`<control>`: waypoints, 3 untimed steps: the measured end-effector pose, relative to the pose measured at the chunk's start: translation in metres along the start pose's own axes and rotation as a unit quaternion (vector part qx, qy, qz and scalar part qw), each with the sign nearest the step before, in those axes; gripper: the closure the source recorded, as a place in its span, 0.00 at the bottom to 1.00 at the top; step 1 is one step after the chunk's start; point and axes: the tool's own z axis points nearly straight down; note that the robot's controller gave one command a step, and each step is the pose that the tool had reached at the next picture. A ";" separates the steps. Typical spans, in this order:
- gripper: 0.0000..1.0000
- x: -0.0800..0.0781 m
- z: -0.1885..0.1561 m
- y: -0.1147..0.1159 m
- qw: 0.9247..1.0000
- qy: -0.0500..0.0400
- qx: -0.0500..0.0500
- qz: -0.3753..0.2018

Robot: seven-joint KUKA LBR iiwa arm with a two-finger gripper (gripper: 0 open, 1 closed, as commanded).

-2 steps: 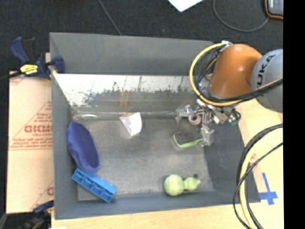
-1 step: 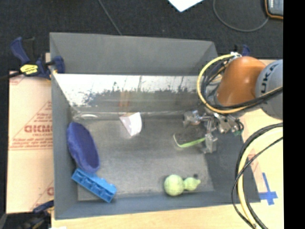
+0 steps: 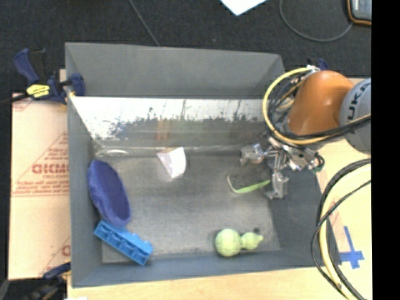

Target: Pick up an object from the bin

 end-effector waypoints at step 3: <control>1.00 -0.006 -0.016 0.041 0.998 -0.007 0.013 0.063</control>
Offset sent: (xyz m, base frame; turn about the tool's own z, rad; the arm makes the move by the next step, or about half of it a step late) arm 0.0063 -0.0020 -0.0030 -0.0940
